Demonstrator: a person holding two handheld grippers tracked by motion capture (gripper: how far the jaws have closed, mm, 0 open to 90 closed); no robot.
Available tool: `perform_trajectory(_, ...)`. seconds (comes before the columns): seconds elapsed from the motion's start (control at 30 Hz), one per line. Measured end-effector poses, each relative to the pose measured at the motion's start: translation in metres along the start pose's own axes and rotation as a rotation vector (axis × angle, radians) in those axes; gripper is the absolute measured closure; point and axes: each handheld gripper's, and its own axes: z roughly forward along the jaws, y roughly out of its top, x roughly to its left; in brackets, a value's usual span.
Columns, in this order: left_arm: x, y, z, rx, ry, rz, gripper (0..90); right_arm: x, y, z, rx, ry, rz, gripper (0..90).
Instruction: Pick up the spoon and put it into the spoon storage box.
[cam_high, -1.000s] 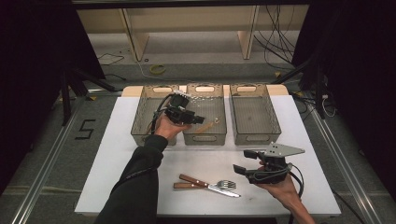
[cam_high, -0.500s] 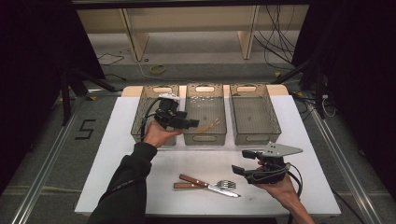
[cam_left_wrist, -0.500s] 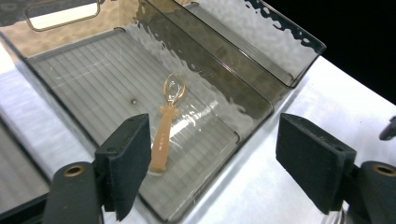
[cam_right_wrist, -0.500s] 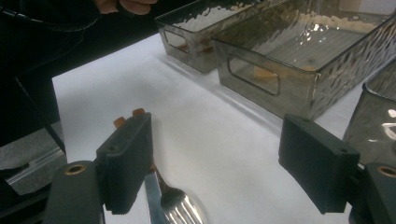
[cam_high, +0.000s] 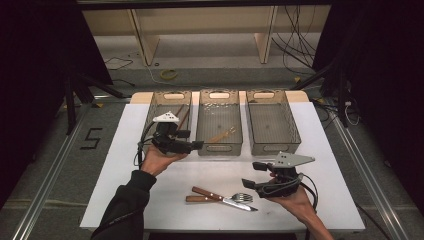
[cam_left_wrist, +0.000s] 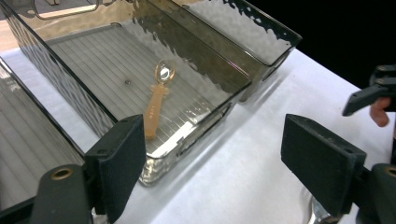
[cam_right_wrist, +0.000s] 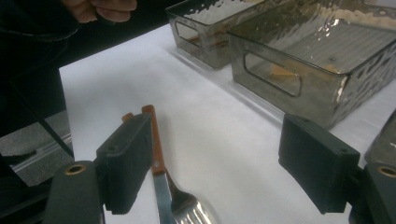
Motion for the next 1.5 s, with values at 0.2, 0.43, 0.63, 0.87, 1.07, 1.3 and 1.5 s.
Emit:
perform_trajectory(0.2,0.002,-0.013,-0.011,-0.022,0.004,0.002,21.1,0.003,0.004,0.007,0.025,0.013,-0.012,27.1)
perform_trajectory(0.43,0.004,-0.027,-0.024,-0.092,0.018,0.009,21.3,0.007,0.009,0.016,0.054,0.028,-0.028,27.1)
perform_trajectory(0.63,0.0,-0.035,-0.029,-0.081,0.024,0.02,21.1,0.01,0.011,0.023,0.07,0.038,-0.036,27.1)
perform_trajectory(0.87,-0.003,-0.047,-0.031,-0.077,0.032,0.038,20.4,0.012,0.014,0.031,0.098,0.047,-0.041,27.1)
perform_trajectory(1.07,-0.005,-0.059,-0.034,-0.073,0.044,0.034,19.7,0.012,0.016,0.036,0.118,0.059,-0.047,27.0)
perform_trajectory(1.3,-0.004,-0.069,-0.039,-0.077,0.048,0.022,19.5,0.015,0.018,0.044,0.152,0.071,-0.053,27.1)
perform_trajectory(1.5,-0.006,-0.076,-0.04,-0.068,0.056,0.03,19.2,0.016,0.02,0.051,0.176,0.077,-0.059,27.1)
